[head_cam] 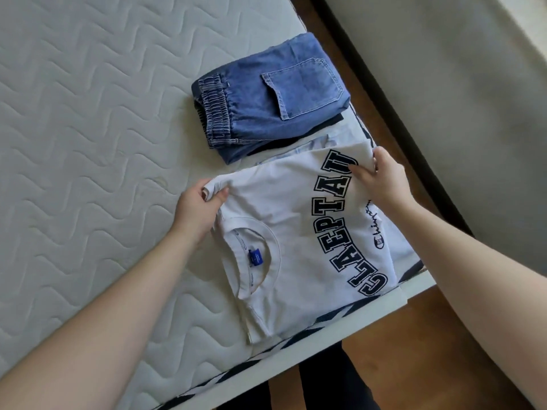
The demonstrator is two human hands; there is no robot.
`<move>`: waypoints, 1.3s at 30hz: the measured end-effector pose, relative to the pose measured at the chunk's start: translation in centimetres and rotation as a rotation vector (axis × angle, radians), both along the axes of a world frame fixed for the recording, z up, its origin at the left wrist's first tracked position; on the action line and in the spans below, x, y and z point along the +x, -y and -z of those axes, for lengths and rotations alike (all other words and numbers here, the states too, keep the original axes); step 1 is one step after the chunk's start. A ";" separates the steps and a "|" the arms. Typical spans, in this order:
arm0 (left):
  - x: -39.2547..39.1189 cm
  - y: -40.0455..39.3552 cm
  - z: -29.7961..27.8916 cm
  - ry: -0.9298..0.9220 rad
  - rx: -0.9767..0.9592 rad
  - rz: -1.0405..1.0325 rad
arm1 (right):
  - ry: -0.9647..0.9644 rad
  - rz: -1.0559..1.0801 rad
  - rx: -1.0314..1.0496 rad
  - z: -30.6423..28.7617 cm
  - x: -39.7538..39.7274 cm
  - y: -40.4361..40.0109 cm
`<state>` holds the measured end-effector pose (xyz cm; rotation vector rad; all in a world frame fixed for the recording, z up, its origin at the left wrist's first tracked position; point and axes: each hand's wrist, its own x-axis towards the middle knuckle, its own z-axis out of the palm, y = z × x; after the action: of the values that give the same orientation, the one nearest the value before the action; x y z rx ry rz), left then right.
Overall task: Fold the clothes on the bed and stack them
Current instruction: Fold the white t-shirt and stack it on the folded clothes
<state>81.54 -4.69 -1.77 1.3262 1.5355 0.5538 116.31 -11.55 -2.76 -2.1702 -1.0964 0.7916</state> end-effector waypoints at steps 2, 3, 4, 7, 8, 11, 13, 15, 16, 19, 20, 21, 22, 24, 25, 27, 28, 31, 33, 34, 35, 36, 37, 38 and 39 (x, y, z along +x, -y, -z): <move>2.4 -1.9 0.2 -0.020 0.008 0.073 | 0.009 0.058 -0.012 0.3 1.9 0.7; 3.6 -2.9 0.5 -0.035 0.017 0.107 | 0.009 0.091 -0.016 0.6 2.8 1.1; 4.9 -3.8 0.7 -0.050 0.026 0.136 | 0.010 0.121 -0.018 0.9 3.7 1.3; 8.3 -6.0 1.5 -0.102 0.060 0.195 | 0.020 0.167 -0.047 2.1 6.0 1.8; 9.0 -6.4 1.9 -0.140 0.074 0.214 | 0.000 0.180 -0.077 2.7 6.6 1.9; 10.2 -6.4 3.5 -0.249 0.001 0.243 | -0.129 0.215 -0.206 4.7 7.8 2.2; 10.3 -5.6 4.6 -0.269 -0.087 0.182 | -0.230 0.209 -0.290 5.5 7.8 2.4; 9.7 -4.8 5.6 -0.246 -0.150 0.067 | -0.311 0.184 -0.315 5.8 7.4 2.5; 9.1 -4.5 6.1 -0.228 -0.193 0.027 | -0.343 0.171 -0.301 5.8 7.2 2.6; 7.4 -3.8 7.1 -0.180 -0.309 0.027 | -0.371 0.167 -0.263 5.4 6.7 3.0; 7.1 -3.6 7.3 -0.172 -0.305 0.044 | -0.311 0.153 -0.266 5.3 6.5 3.3; 6.9 -3.4 7.3 -0.191 -0.271 0.071 | -0.233 0.135 -0.268 5.4 6.4 3.7; 6.9 -3.3 7.2 -0.246 -0.208 0.118 | -0.178 0.120 -0.264 5.5 6.4 4.3; 7.2 -3.0 6.8 -0.396 -0.014 0.254 | -0.159 0.073 -0.254 5.6 6.2 5.5; 7.5 -2.9 6.4 -0.437 0.088 0.321 | -0.153 0.039 -0.252 5.7 6.0 6.1; 8.2 -2.8 5.5 -0.428 0.233 0.408 | -0.147 0.004 -0.246 5.5 5.7 6.9; 8.6 -2.8 5.2 -0.401 0.266 0.426 | -0.154 0.012 -0.237 5.5 5.6 7.1; 9.7 -3.5 4.2 -0.351 0.293 0.433 | -0.173 0.068 -0.199 5.2 4.9 7.9; 10.9 -4.4 3.5 -0.335 0.287 0.469 | -0.203 0.126 -0.181 4.5 4.5 9.1; 11.5 -5.0 3.3 -0.343 0.278 0.516 | -0.221 0.160 -0.174 4.2 4.2 9.9; 12.2 -5.6 3.0 -0.352 0.278 0.579 | -0.239 0.197 -0.169 3.9 3.9 10.6; 13.2 -6.3 2.7 -0.356 0.283 0.648 | -0.260 0.241 -0.167 3.6 3.7 11.4; 14.3 -6.9 2.5 -0.355 0.288 0.712 | -0.275 0.292 -0.164 3.5 3.4 12.3; 15.6 -7.5 2.2 -0.360 0.296 0.772 | -0.282 0.345 -0.159 3.4 3.2 13.1; 16.9 -8.1 2.0 -0.378 0.307 0.824 | -0.286 0.398 -0.152 3.5 2.9 13.9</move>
<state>98.44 3.38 -3.81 2.2236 1.0495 0.0005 119.19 -25.48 -6.31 -2.2107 -0.4550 0.9812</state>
